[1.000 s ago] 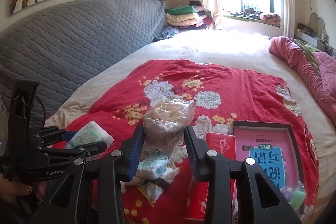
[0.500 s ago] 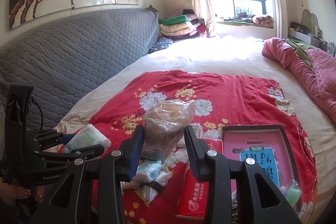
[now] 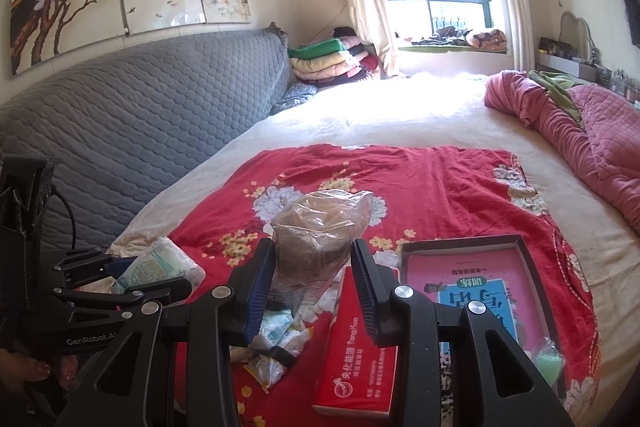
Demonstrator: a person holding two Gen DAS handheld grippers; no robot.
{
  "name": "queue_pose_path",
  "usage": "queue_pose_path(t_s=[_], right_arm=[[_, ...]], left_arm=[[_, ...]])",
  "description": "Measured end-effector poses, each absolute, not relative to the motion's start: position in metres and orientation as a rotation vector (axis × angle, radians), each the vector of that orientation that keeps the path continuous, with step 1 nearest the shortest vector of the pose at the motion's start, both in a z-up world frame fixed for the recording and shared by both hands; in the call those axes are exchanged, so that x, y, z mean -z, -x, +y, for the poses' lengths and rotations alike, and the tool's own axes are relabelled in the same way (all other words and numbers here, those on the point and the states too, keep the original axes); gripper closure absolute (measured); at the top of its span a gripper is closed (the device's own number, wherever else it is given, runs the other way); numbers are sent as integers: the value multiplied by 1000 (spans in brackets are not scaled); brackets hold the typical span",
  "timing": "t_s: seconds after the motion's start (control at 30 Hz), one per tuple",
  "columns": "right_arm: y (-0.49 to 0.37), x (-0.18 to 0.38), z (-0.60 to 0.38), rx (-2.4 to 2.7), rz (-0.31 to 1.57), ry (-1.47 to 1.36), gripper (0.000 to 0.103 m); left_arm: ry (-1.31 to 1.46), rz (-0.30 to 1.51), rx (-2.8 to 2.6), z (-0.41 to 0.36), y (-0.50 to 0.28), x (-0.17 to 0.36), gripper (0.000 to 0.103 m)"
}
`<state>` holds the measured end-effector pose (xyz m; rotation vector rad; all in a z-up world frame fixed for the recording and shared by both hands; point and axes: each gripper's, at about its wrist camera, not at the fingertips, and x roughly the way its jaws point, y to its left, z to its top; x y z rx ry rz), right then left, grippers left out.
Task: Organize soft objects
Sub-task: 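Lift the white pack and plastic bag and carry both toward the pink tray, then hold the white pack and plastic bag above the pink tray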
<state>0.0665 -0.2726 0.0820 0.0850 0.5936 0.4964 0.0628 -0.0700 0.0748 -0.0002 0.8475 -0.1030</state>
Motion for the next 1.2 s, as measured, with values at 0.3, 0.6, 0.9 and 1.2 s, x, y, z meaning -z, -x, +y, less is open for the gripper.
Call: queue_pose_path(t_s=[0.3,0.6,0.9,1.2], right_arm=[[-62,-88,-315,-400,563,-105,62],[-57,-92,-365,-272,544,-115,62],[-56,-78,-398,-208,570,-150,62],[-63,-55,-416,-167,623,-172,62]], left_arm=[[-35,841,161,-105,-70,-78,54],[-49,852,252,-150,-83,-75,54],[-71,886,329,-194,-100,-58,54],[-61,987,420,-235,-121,-25,54]])
